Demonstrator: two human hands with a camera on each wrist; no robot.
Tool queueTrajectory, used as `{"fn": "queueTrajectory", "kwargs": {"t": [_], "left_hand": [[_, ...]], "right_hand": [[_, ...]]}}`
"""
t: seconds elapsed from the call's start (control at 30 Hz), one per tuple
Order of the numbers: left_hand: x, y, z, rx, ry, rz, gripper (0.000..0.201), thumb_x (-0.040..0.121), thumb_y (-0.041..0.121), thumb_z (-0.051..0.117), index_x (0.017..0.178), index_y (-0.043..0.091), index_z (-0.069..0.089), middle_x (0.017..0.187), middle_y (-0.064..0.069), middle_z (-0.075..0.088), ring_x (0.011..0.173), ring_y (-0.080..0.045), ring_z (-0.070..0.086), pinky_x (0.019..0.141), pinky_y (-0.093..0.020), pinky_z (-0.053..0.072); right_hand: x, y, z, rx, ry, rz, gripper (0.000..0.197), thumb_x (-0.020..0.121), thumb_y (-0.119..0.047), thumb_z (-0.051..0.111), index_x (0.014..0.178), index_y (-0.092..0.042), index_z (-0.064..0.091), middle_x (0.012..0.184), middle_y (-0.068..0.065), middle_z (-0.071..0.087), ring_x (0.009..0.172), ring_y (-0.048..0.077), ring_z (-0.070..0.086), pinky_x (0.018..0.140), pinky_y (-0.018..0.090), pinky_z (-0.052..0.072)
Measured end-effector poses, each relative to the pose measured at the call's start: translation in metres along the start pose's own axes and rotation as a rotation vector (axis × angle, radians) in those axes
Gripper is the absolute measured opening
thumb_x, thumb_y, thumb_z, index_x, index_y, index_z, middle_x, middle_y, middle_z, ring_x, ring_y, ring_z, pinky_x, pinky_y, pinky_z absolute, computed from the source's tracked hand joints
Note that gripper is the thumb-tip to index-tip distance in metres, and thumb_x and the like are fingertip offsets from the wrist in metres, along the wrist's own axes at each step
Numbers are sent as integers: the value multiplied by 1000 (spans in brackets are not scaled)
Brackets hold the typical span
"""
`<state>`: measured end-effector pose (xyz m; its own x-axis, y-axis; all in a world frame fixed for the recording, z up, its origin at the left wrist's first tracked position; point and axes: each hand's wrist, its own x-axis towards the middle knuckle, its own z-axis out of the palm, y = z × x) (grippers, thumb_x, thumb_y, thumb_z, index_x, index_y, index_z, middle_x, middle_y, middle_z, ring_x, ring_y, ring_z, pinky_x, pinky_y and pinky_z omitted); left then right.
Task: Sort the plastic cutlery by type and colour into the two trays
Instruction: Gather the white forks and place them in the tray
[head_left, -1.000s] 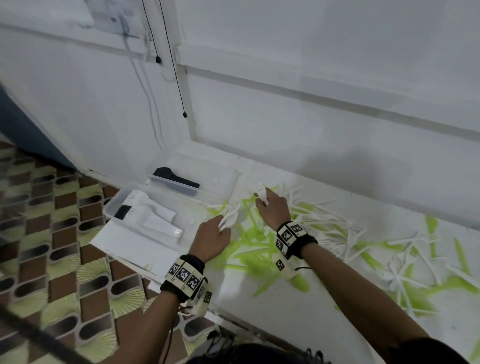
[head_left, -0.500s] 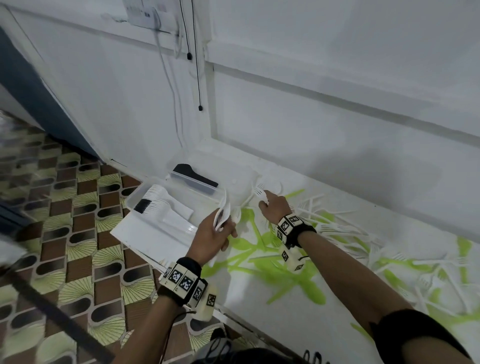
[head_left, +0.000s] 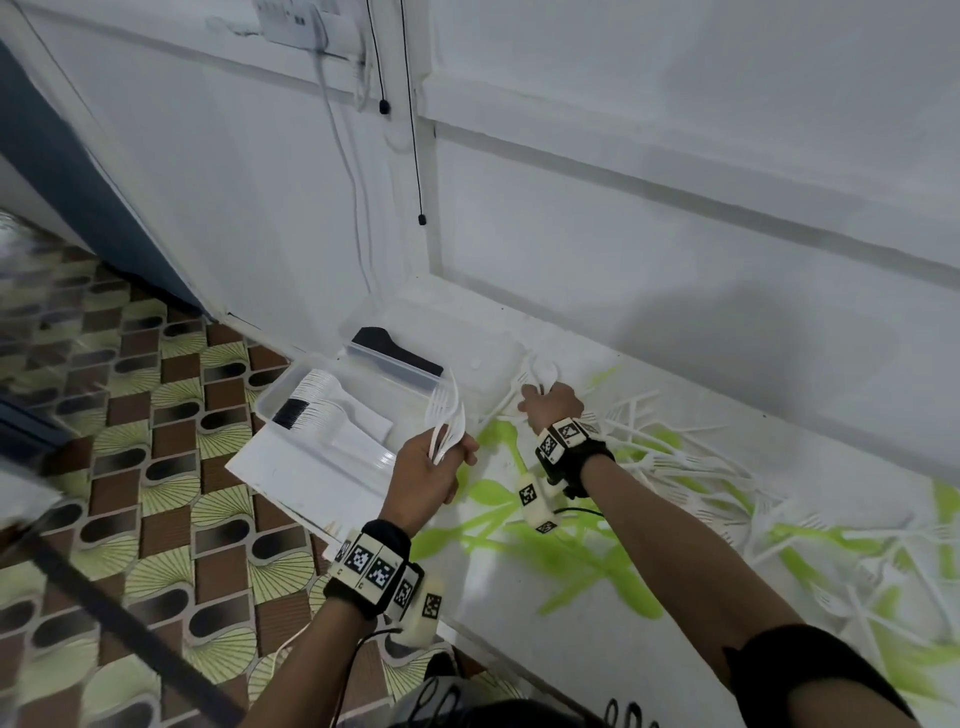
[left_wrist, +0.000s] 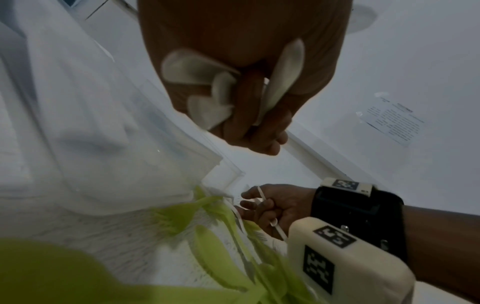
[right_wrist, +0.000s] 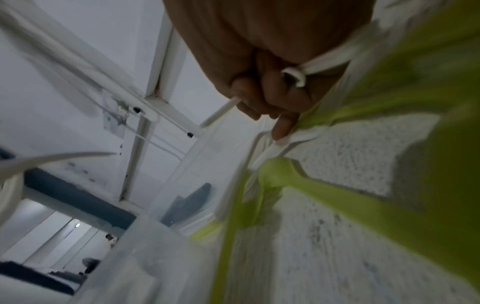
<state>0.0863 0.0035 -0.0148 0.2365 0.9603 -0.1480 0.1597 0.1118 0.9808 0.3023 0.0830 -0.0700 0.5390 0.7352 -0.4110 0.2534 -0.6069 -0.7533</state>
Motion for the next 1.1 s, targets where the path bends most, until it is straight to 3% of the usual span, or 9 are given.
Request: {"fn": "queueTrajectory", "kwargs": {"t": [0.1, 0.2, 0.3, 0.43, 0.57, 0.67, 0.83, 0.97, 1.1], "left_hand": [[-1, -3, -3, 9, 9, 0, 25, 101, 5, 49, 87, 12, 68, 77, -2, 64, 47, -21, 42, 44, -24, 36], [1, -4, -4, 12, 13, -1, 24, 101, 6, 49, 87, 12, 69, 76, -1, 64, 47, -21, 42, 45, -24, 37], [4, -5, -3, 20, 10, 9, 25, 101, 7, 49, 87, 13, 69, 76, 0, 65, 47, -21, 43, 45, -25, 37], [12, -3, 5, 99, -6, 31, 29, 98, 5, 49, 81, 17, 70, 73, 5, 65, 46, -20, 44, 49, -26, 39], [33, 3, 25, 386, -43, 67, 25, 83, 23, 51, 67, 32, 68, 75, 10, 71, 66, -11, 57, 67, -27, 39], [58, 5, 50, 615, -111, 97, 25, 88, 14, 57, 79, 29, 75, 95, 0, 77, 92, -23, 67, 74, -27, 39], [88, 6, 90, 920, -136, 185, 14, 91, 11, 56, 95, 6, 68, 103, -15, 69, 102, -36, 64, 80, -37, 46], [102, 1, 103, 1222, -221, 154, 25, 97, 10, 51, 119, 10, 62, 124, -11, 62, 116, -33, 61, 92, -40, 49], [106, -4, 111, 1362, -255, 185, 25, 99, 11, 49, 121, 12, 59, 124, -10, 61, 115, -32, 62, 90, -38, 49]], "right_hand": [[1, 0, 16, 37, -5, 23, 50, 66, -52, 65, 99, -14, 71, 91, 6, 77, 86, 30, 73, 81, 43, 61], [-7, -3, 21, 57, -16, 60, 53, 58, -48, 73, 100, -16, 68, 93, 6, 75, 85, 29, 72, 78, 40, 61], [-16, -9, 14, 92, 24, 65, 39, 68, -32, 74, 101, -12, 67, 93, 7, 74, 82, 29, 69, 69, 35, 58], [-20, -9, -4, 147, 62, 26, 21, 92, -28, 58, 105, -12, 64, 72, -3, 75, 62, 7, 60, 52, 17, 44], [-31, -4, -35, 162, 101, -73, 18, 93, -28, 55, 95, -12, 63, 63, -6, 73, 62, 5, 57, 59, 15, 45], [-42, 6, -65, 196, 139, -107, 17, 92, -28, 57, 87, -16, 68, 68, -4, 75, 66, 12, 60, 71, 27, 48], [-61, 33, -102, 393, 189, -127, 18, 99, -13, 52, 96, -9, 69, 80, 8, 73, 49, 19, 66, 45, 26, 48], [-74, 52, -119, 415, 189, -153, 18, 100, -8, 48, 101, -8, 66, 87, 7, 71, 48, 19, 66, 42, 24, 46], [-83, 63, -126, 395, 175, -161, 16, 99, -10, 52, 99, -10, 68, 86, 5, 72, 48, 16, 66, 40, 22, 45]]}}
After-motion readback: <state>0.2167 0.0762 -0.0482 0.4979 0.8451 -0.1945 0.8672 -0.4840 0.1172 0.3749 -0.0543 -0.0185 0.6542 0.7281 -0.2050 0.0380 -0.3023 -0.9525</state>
